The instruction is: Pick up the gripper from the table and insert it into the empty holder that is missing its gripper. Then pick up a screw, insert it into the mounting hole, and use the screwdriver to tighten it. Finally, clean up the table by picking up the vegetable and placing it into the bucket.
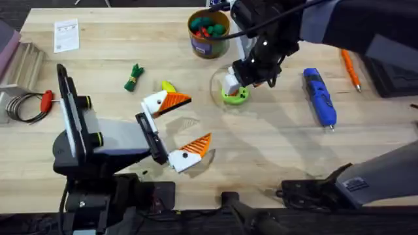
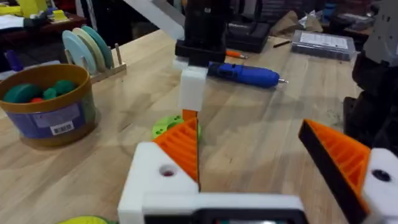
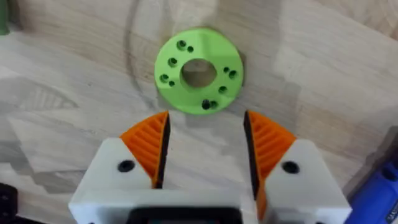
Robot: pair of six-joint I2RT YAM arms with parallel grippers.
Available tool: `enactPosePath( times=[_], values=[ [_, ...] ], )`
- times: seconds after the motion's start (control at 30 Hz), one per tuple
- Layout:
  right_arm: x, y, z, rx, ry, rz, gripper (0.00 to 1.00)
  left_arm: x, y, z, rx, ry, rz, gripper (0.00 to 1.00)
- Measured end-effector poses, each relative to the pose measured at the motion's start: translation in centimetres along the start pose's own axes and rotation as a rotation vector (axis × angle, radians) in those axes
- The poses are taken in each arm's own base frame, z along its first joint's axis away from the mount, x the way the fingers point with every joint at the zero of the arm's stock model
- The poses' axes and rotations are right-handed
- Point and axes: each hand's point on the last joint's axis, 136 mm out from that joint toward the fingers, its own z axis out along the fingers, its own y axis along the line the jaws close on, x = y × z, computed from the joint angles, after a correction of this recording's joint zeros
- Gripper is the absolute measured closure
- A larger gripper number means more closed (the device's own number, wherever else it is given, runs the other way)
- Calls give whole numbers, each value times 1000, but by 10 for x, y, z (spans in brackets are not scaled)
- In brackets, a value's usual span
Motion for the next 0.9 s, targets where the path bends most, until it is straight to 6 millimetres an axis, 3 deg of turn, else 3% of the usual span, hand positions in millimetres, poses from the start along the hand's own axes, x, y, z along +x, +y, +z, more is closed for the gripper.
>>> enactPosePath(
  times=[0.33,0.9],
  values=[
    [1,0,28,4,19,0,459,0,0,0,0,0,0,15],
    [1,0,37,7,34,0,684,0,0,0,0,0,0,15]
  ],
)
